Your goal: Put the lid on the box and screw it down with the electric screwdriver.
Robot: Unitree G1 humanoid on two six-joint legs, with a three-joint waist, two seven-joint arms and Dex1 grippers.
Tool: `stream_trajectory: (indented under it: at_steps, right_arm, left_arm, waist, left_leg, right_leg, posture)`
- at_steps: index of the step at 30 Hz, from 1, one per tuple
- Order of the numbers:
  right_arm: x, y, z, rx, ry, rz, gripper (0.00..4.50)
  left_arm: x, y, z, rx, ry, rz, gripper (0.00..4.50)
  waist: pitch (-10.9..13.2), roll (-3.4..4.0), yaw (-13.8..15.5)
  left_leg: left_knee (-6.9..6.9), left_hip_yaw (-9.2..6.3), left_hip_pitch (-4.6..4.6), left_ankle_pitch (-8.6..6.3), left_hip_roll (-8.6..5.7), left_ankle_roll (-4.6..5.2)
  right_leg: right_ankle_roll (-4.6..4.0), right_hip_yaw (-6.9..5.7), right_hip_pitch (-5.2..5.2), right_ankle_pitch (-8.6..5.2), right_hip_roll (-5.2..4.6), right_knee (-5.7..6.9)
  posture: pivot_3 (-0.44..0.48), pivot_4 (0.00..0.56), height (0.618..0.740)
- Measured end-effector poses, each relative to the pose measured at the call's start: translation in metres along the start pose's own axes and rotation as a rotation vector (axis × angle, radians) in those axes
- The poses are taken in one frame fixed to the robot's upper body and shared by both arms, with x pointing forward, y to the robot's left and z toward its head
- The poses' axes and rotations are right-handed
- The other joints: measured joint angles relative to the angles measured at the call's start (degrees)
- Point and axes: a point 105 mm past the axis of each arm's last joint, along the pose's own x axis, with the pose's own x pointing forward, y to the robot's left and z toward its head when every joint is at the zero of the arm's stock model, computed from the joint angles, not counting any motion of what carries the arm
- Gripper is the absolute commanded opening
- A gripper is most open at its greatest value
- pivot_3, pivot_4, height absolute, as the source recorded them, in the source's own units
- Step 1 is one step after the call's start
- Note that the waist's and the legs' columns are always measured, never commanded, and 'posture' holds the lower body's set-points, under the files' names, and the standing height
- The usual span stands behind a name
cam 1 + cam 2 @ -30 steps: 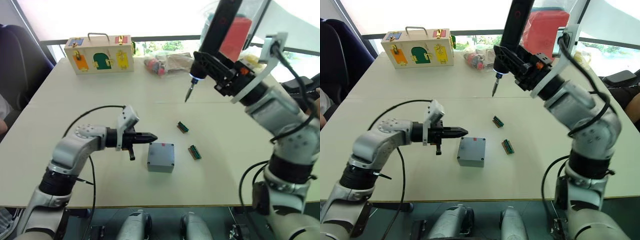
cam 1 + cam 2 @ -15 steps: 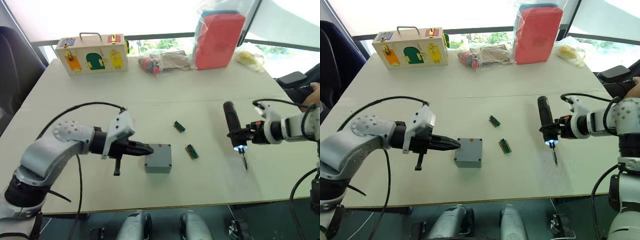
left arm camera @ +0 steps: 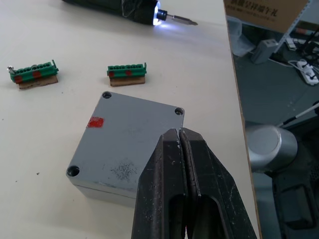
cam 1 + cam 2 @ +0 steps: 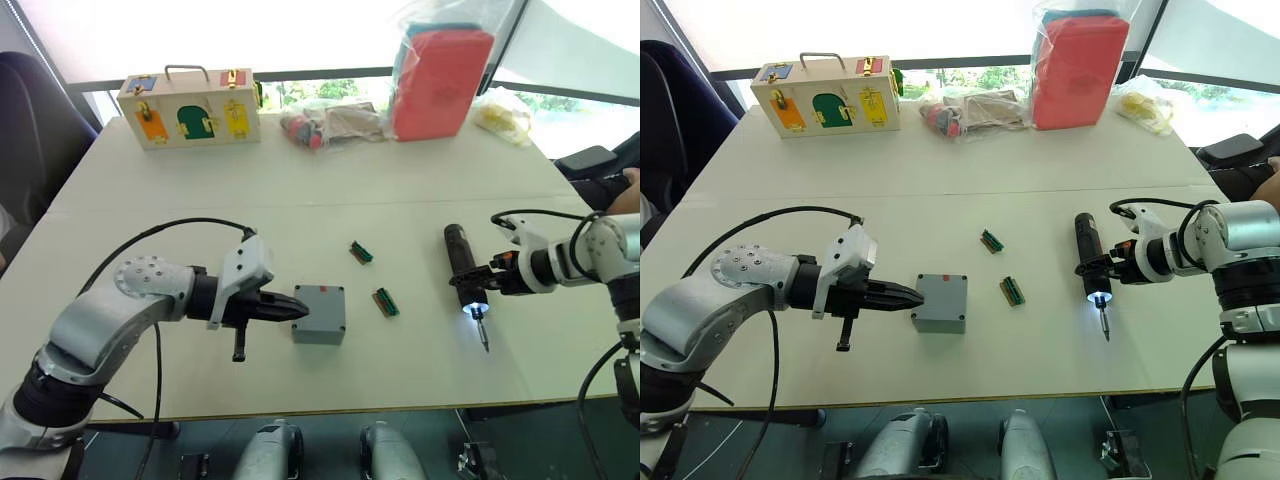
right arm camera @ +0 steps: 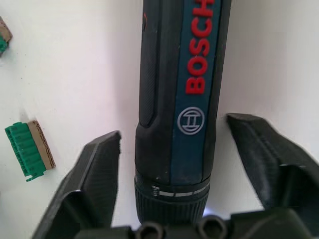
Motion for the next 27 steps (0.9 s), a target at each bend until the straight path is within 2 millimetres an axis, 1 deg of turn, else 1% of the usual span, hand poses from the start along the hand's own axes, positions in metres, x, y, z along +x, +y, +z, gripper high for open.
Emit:
stream_trajectory:
  at_steps: [2, 5, 7, 9, 10, 11, 12, 13, 14, 16, 17, 18, 20, 22, 27]
  right_arm:
    - [-0.001, -0.003, 0.003, -0.022, -0.017, -0.022, 4.48]
    - [-0.005, -0.007, 0.018, -0.109, -0.102, -0.048, 4.48]
    - [-0.017, 0.008, 0.038, -0.194, -0.215, 0.019, 4.48]
    - [-0.036, 0.034, 0.056, -0.339, -0.333, 0.103, 4.48]
    - [-0.048, 0.054, 0.058, -0.472, -0.396, 0.157, 4.48]
    - [-0.052, 0.072, 0.053, -0.571, -0.424, 0.212, 4.48]
    - [-0.051, 0.092, 0.041, -0.668, -0.423, 0.277, 4.48]
    - [-0.043, 0.109, 0.023, -0.744, -0.390, 0.346, 4.48]
    - [-0.034, 0.119, 0.007, -0.784, -0.350, 0.396, 4.48]
    - [-0.022, 0.128, -0.020, -0.831, -0.283, 0.440, 4.48]
    - [-0.016, 0.133, -0.039, -0.857, -0.245, 0.458, 4.48]
    - [-0.011, 0.138, -0.052, -0.872, -0.211, 0.487, 4.48]
    - [-0.007, 0.147, -0.072, -0.894, -0.169, 0.530, 4.48]
    - [-0.005, 0.151, -0.082, -0.903, -0.150, 0.540, 4.48]
    - [0.006, 0.159, -0.088, -0.878, -0.149, 0.562, 4.48]
  left_arm:
    - [-0.004, 0.005, -0.001, -0.015, -0.005, 0.020, 0.00]
    - [-0.013, 0.015, -0.004, -0.038, -0.003, 0.072, 0.00]
    - [-0.025, 0.027, -0.008, -0.045, 0.013, 0.137, 0.00]
    - [-0.032, 0.036, -0.011, -0.049, 0.016, 0.177, 0.00]
    - [-0.033, 0.039, -0.013, -0.048, 0.017, 0.188, 0.00]
    - [-0.034, 0.041, -0.016, -0.048, 0.025, 0.192, 0.00]
    - [-0.033, 0.043, -0.021, -0.049, 0.038, 0.193, 0.00]
    - [-0.031, 0.044, -0.026, -0.051, 0.055, 0.189, 0.00]
    - [-0.028, 0.044, -0.031, -0.054, 0.070, 0.186, 0.00]
    - [-0.021, 0.044, -0.038, -0.049, 0.093, 0.175, 0.00]
    - [-0.016, 0.044, -0.041, -0.053, 0.095, 0.168, 0.00]
    - [-0.013, 0.043, -0.043, -0.060, 0.094, 0.161, 0.00]
    - [-0.004, 0.040, -0.047, -0.071, 0.091, 0.132, 0.00]
    - [0.001, 0.037, -0.050, -0.073, 0.103, 0.113, 0.00]
    - [0.015, 0.035, -0.049, -0.044, 0.100, 0.073, 0.00]
  waist:
    - [0.0, -0.01, 0.1]
    - [0.0, 0.00, 0.0]
    - [0.1, 0.10, -0.1]
    - [0.1, 0.15, -0.2]
    - [0.1, 0.12, -0.1]
    - [0.1, 0.05, 0.0]
    - [0.1, -0.01, 0.2]
    - [0.1, -0.04, 0.3]
    - [0.1, -0.06, 0.4]
    - [0.1, -0.07, 0.7]
    - [0.1, -0.08, 1.2]
    - [0.1, -0.13, 1.3]
    - [0.2, -0.16, 1.4]
    - [0.2, -0.20, 1.3]
    - [0.2, -0.20, 1.3]
  left_leg:
    - [0.03, 0.00, -0.01, 0.00, -0.02, 0.00]
    - [0.02, 0.01, -0.04, 0.00, -0.04, 0.00]
    - [-0.04, 0.01, -0.05, 0.02, -0.03, -0.03]
    - [-0.09, 0.01, -0.04, 0.03, 0.02, -0.06]
    - [-0.12, -0.04, -0.04, 0.05, 0.08, -0.09]
    - [-0.13, -0.06, -0.03, 0.05, 0.14, -0.10]
    - [-0.14, -0.13, -0.03, 0.05, 0.16, -0.10]
    - [-0.12, -0.14, -0.04, 0.05, 0.15, -0.10]
    - [-0.09, -0.13, -0.04, 0.05, 0.11, -0.09]
    - [-0.04, -0.08, -0.06, 0.02, -0.03, -0.05]
    - [0.02, -0.07, -0.05, 0.01, -0.04, -0.03]
    - [0.09, -0.09, -0.04, 0.01, -0.04, -0.03]
    - [0.19, -0.13, -0.06, 0.00, -0.03, -0.03]
    - [0.23, -0.14, -0.06, -0.01, 0.02, -0.03]
    - [0.21, -0.15, -0.07, -0.01, 0.06, -0.05]
  right_leg:
    - [0.00, 0.00, 0.00, 0.00, -0.01, 0.00]
    - [0.02, 0.01, -0.07, 0.01, -0.01, 0.02]
    - [0.05, 0.01, -0.13, 0.01, 0.01, 0.03]
    - [0.07, 0.00, -0.15, 0.01, 0.06, 0.03]
    - [0.08, -0.04, -0.14, -0.01, 0.11, 0.02]
    - [0.09, -0.07, -0.09, -0.02, 0.19, -0.03]
    - [0.10, -0.11, -0.03, -0.03, 0.23, -0.07]
    - [0.10, -0.12, -0.02, -0.03, 0.21, -0.09]
    - [0.10, -0.11, -0.01, -0.03, 0.15, -0.06]
    - [0.17, -0.06, -0.04, 0.05, -0.05, -0.02]
    - [0.17, -0.03, 0.00, 0.08, -0.07, -0.04]
    - [0.16, -0.03, 0.03, 0.08, -0.07, -0.02]
    - [0.09, 0.04, 0.03, 0.09, -0.14, -0.04]
    - [0.05, 0.05, 0.03, 0.10, -0.17, -0.04]
    - [0.04, 0.05, -0.03, 0.11, -0.18, -0.03]
  posture:
    - [0.000, 0.150, 0.740]
    - [0.000, 0.150, 0.740]
    - [0.000, 0.150, 0.740]
    - [0.000, 0.150, 0.740]
    - [0.000, 0.150, 0.740]
    - [0.000, 0.150, 0.740]
    - [0.000, 0.150, 0.740]
    - [0.000, 0.150, 0.740]
    - [0.000, 0.150, 0.740]
    - [0.000, 0.150, 0.740]
    - [0.000, 0.150, 0.740]
    - [0.000, 0.150, 0.740]
    - [0.000, 0.150, 0.740]
    - [0.000, 0.150, 0.740]
    - [0.000, 0.150, 0.740]
